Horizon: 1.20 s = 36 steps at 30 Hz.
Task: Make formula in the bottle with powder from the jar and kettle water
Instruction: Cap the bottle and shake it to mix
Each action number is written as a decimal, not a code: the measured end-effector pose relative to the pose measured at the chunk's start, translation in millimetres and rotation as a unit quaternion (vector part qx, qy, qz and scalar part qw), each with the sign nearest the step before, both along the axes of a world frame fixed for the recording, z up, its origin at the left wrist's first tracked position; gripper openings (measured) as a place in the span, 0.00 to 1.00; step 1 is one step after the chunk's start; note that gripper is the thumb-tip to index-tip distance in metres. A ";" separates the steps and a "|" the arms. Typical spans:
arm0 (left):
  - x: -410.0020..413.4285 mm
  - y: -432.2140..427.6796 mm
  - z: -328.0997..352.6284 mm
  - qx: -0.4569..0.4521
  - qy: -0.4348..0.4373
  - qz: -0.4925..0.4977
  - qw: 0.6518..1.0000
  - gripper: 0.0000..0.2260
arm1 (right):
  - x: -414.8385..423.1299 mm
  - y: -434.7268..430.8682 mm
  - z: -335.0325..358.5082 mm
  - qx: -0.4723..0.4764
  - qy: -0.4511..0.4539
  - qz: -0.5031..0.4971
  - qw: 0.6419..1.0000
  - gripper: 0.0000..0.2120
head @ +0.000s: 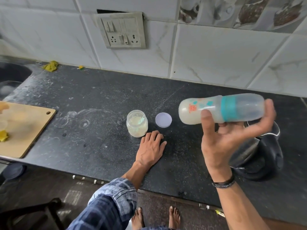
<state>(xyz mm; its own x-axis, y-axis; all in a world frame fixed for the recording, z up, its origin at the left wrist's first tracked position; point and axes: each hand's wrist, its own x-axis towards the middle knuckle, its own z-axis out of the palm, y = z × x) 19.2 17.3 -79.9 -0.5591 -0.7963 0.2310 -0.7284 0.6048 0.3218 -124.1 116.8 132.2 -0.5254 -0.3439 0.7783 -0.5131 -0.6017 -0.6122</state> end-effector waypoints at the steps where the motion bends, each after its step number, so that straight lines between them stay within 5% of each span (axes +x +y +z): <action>1: 0.2 0.2 -0.3 0.001 -0.002 -0.001 1.000 0.13 | -3.0 -2.8 -1.5 0.019 0.002 -0.003 1.000 0.41; 4: 0.1 -0.3 0.1 0.007 -0.003 -0.004 1.000 0.14 | -3.8 -0.6 -8.6 0.189 -0.037 0.063 0.979 0.41; 10: -0.2 0.0 0.4 0.005 -0.001 -0.002 1.000 0.13 | -8.6 7.0 -6.0 0.018 -0.013 0.004 1.000 0.40; 14: 0.1 -0.4 2.3 0.011 -0.004 -0.005 1.000 0.14 | -7.4 8.8 -7.8 0.210 -0.055 0.066 0.974 0.40; 19: -0.9 -0.8 1.5 0.010 -0.007 -0.002 1.000 0.14 | -7.0 12.8 0.8 0.013 0.015 -0.036 0.999 0.42; 21: -0.3 -0.2 0.5 0.009 -0.009 -0.002 1.000 0.14 | -10.9 9.8 -8.4 0.127 -0.006 -0.030 0.992 0.42; 24: 0.1 -0.7 -1.4 0.010 -0.011 -0.004 1.000 0.14 | -16.5 13.1 -35.9 0.348 0.109 -0.013 0.931 0.42; 36: -0.9 -0.8 -2.4 0.004 -0.006 0.002 1.000 0.14 | -28.2 10.9 -119.6 0.452 0.165 -0.036 0.876 0.40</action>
<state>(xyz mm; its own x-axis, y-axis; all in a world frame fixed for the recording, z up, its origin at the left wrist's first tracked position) 18.3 16.6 -82.3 -0.5578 -0.8008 0.2179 -0.7352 0.5986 0.3181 -152.3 127.6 12.6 -0.3687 -0.8734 0.3181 -0.7680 0.0934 -0.6336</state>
